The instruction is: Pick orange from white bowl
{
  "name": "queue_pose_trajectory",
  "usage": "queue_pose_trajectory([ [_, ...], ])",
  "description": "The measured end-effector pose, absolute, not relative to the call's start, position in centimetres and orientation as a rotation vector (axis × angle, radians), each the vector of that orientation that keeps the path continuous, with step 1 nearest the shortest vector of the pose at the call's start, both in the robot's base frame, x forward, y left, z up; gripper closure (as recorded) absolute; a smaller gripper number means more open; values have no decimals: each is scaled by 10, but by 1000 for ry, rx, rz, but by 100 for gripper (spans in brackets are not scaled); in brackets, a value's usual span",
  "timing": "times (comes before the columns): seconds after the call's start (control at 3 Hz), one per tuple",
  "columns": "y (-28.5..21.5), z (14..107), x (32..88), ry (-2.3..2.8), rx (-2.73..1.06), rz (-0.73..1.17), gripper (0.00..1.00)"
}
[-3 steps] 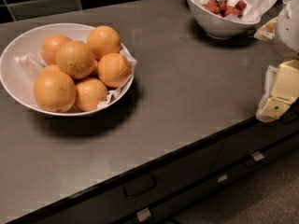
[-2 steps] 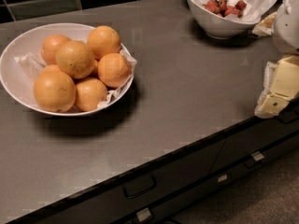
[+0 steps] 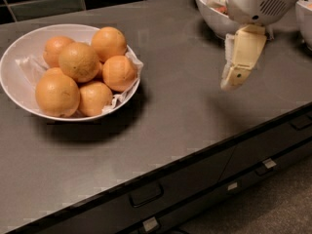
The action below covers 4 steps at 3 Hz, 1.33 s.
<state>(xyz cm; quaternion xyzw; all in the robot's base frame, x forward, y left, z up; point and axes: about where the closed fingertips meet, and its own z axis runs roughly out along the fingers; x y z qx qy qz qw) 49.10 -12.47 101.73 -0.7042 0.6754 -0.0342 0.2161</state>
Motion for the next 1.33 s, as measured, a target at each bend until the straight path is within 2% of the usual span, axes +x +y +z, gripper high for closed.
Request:
queue_pose_trajectory([
  [0.33,-64,1027,501,1674,-2076,-44,0],
  [0.67,-61,1028,501,1664,-2077,-47,0],
  [1.33,16,1030,507,1422,-2195,9,0],
])
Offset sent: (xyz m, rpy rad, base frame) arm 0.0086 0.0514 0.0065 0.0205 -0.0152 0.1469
